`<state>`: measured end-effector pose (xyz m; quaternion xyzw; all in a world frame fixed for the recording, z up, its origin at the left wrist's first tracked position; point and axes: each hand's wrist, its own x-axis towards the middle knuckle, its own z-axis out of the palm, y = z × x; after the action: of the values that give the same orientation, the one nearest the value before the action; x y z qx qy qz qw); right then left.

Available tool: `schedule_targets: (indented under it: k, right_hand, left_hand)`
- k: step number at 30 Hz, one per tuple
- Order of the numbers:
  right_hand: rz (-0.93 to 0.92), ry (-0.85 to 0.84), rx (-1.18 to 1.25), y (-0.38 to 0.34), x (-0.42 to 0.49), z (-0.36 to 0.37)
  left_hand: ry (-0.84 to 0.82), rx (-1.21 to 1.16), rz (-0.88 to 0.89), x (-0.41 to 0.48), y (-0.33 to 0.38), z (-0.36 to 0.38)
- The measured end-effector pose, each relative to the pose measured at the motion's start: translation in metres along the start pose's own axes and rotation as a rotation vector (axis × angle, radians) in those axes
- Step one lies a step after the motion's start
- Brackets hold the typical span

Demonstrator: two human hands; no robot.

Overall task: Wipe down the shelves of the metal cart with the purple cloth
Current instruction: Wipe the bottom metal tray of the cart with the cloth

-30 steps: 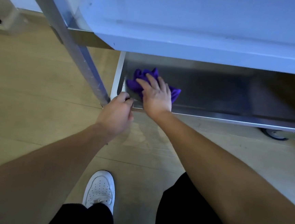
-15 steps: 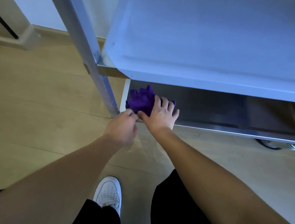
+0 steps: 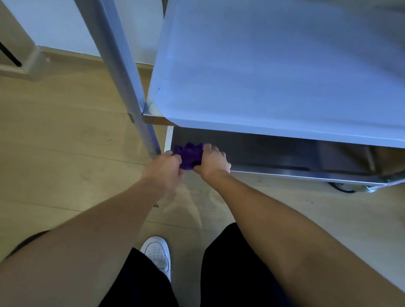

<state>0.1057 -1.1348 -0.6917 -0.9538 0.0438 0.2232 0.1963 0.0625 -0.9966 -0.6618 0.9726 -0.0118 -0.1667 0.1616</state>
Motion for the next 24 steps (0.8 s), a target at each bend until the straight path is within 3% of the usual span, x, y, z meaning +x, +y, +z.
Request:
schedule_targets:
  k: [12,20,24]
  right_hand:
    - [-0.123,-0.056,-0.013,-0.016,-0.217,-0.159]
    - [-0.175,0.033,0.038,-0.063,-0.345,-0.303]
    - [-0.23,0.112,0.024,-0.1,-0.378,-0.374]
  left_hand:
    - [-0.147,0.009,-0.015,-0.142,0.053,-0.161]
    - [-0.205,0.005,0.025,-0.266,0.121,-0.322]
    - [-0.15,-0.044,0.049,-0.302,0.139,-0.401]
